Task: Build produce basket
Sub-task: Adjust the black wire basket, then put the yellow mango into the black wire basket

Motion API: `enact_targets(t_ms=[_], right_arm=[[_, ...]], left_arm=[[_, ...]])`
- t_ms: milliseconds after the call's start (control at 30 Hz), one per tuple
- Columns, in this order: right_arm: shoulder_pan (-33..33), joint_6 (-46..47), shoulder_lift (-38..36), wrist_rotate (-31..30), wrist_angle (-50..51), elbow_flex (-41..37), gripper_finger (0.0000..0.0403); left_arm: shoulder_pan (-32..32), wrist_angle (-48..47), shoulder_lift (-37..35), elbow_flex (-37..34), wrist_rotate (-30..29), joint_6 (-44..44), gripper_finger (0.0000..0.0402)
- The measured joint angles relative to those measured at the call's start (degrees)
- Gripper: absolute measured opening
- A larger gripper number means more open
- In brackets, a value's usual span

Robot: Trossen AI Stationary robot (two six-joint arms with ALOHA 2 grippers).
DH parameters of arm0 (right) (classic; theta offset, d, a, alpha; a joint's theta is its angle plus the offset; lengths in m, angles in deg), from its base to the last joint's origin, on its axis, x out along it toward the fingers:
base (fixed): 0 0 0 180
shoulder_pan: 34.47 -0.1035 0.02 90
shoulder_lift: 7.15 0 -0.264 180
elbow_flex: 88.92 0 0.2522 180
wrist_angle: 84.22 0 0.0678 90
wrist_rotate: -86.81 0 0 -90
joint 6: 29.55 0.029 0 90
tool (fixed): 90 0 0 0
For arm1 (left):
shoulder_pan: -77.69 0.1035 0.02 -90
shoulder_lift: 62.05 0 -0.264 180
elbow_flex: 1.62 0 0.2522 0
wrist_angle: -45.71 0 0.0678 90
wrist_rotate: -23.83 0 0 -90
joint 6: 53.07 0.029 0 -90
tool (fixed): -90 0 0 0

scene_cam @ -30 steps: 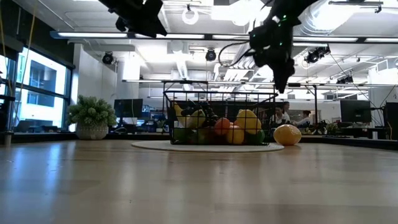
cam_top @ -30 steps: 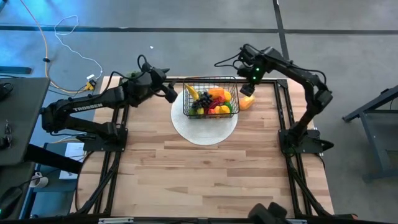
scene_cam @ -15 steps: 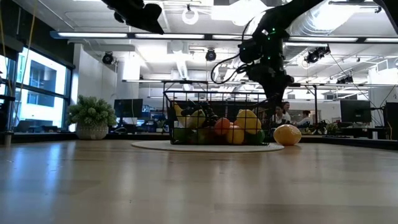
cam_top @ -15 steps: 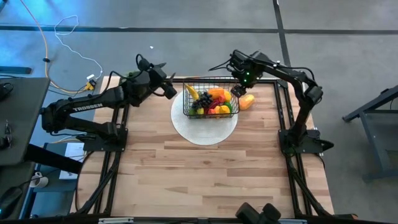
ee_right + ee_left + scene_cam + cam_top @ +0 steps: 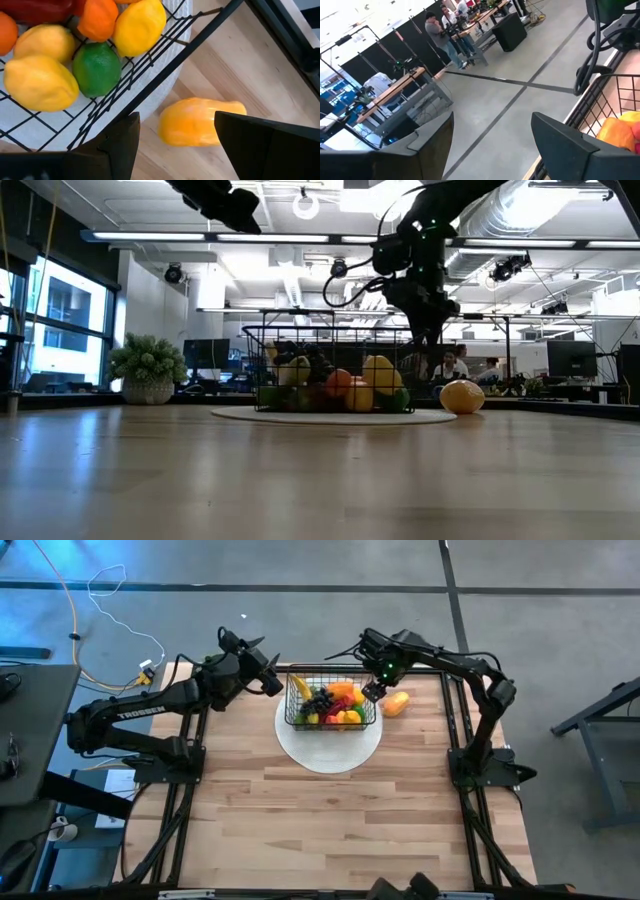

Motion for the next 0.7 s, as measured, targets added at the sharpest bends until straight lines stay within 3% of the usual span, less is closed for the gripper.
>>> enact_targets(t_ms=[300,500,700], right_arm=[[0.0,0.5,0.0,0.9,-0.4,0.0,0.0238],[0.6,2.4,-0.1,0.9,5.9,1.6,0.0238],[0.6,0.9,-1.4,0.8,8.3,3.2,0.0238]], left_arm=[[0.0,0.0,0.0,0.0,-1.0,1.5,0.0254],[0.0,-0.1,0.0,0.0,-2.9,3.0,0.0254],[0.0,-0.1,0.0,0.0,-3.0,-0.9,0.0254]])
